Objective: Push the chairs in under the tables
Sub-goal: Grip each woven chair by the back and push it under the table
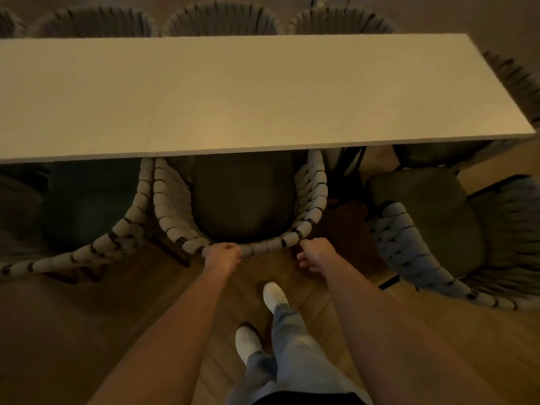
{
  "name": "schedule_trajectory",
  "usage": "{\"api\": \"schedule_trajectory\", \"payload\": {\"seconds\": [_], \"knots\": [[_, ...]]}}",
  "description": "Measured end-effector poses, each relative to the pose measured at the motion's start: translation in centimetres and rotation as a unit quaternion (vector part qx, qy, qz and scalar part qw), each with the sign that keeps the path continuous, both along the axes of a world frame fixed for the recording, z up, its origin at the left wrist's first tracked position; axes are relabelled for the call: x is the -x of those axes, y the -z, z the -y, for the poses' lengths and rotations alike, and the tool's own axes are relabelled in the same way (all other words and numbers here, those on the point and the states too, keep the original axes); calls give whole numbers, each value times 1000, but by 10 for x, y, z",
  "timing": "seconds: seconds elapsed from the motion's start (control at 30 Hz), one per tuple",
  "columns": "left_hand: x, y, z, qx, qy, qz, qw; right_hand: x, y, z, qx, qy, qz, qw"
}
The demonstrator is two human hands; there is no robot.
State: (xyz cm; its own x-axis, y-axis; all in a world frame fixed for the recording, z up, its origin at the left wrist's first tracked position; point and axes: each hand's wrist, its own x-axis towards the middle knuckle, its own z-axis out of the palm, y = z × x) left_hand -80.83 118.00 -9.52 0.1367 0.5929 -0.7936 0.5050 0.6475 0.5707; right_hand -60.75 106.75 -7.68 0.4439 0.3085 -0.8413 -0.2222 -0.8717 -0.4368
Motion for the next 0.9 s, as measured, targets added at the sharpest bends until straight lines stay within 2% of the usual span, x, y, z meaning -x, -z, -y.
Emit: {"api": "schedule_trajectory", "payload": {"seconds": [0.13,0.27,0.43,0.53,0.7,0.83,0.9], "knots": [[-27,-18,41,-67,116,-48,990,-26,-3,43,15,-23,47,999],[-60,-21,80,-102,178,-59,977,-66,1,92,34,-40,63,997],[-122,-23,133,-98,186,-62,976,-133,13,162,60,-90,88,990],[-169,-22,174,-99,170,-54,979,-175,14,206,39,-34,128,990],[-262,-20,249,-94,151,-25,984,-248,0,275,40,-14,132,990],[-325,-22,296,-75,173,-5,982,-304,-15,320,83,-5,114,990],[-349,-23,311,-74,187,-4,980,-324,-17,337,66,60,109,990]]}}
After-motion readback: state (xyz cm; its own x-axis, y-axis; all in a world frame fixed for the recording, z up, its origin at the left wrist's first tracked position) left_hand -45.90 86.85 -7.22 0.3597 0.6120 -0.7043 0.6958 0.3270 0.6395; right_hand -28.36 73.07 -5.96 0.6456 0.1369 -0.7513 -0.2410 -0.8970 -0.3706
